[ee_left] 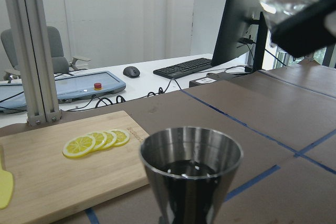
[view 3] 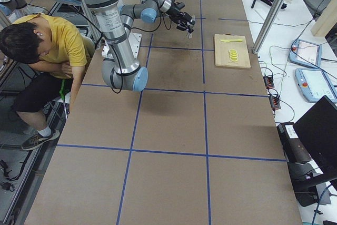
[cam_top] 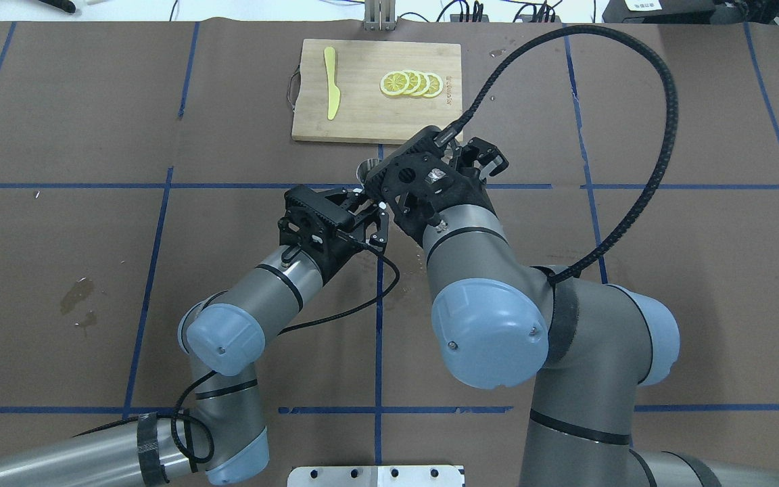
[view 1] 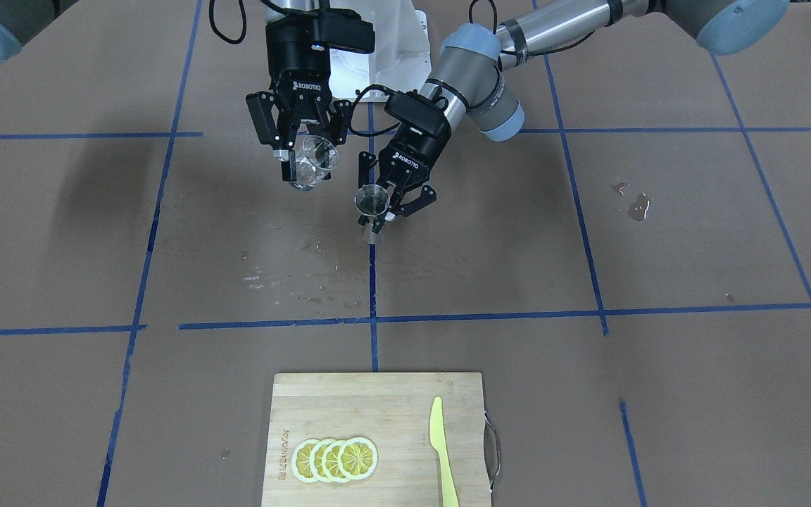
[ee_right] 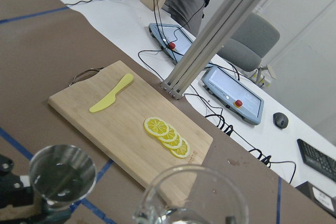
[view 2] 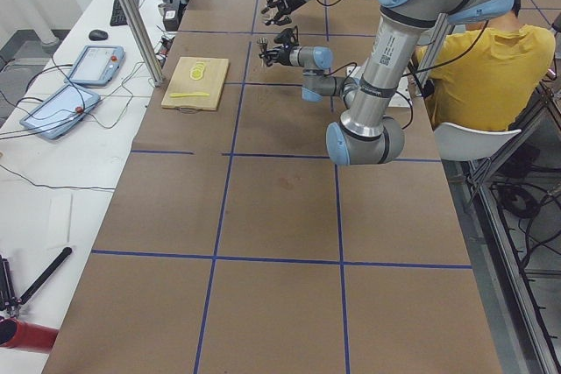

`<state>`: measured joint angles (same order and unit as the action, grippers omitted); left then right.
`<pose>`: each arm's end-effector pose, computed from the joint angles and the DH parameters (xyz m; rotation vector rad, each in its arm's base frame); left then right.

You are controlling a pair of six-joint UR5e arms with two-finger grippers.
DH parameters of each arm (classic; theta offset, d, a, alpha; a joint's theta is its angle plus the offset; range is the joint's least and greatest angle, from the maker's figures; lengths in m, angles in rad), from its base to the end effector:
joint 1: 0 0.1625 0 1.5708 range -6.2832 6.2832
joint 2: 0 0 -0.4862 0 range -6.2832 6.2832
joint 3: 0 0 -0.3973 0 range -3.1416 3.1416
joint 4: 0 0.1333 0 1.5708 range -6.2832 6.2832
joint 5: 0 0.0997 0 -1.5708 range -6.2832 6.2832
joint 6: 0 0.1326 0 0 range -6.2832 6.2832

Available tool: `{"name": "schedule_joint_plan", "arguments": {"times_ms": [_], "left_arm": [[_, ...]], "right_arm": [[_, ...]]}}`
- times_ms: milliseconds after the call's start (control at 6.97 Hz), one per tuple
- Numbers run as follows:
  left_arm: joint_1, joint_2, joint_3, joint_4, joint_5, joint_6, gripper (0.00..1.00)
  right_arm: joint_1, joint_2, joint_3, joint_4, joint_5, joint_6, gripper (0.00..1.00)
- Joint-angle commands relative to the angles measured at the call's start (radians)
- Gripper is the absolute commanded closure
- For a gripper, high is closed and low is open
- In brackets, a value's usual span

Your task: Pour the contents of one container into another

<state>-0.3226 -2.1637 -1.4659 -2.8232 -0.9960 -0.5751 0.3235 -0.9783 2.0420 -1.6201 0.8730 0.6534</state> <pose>0.6134 -0.4216 0.2624 1.3455 1.0602 -0.0009 -0.5026 -0.3990 0.1875 1.0773 -0.4187 -0.1728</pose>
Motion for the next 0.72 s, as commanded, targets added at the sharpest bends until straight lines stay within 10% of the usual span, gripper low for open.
{"name": "schedule_joint_plan", "arguments": {"times_ms": [0, 574], "left_arm": [[-0.015, 0.138, -0.144, -0.001, 0.002, 0.0, 1.0], [-0.019, 0.408, -0.238, -0.027, 0.243, -0.032, 1.0]], "right_arm": [[0.028, -0.055, 0.023, 0.011, 0.038, 0.338, 0.97], [0.055, -0.253, 0.079, 0.012, 0.038, 0.78, 0.98]]}}
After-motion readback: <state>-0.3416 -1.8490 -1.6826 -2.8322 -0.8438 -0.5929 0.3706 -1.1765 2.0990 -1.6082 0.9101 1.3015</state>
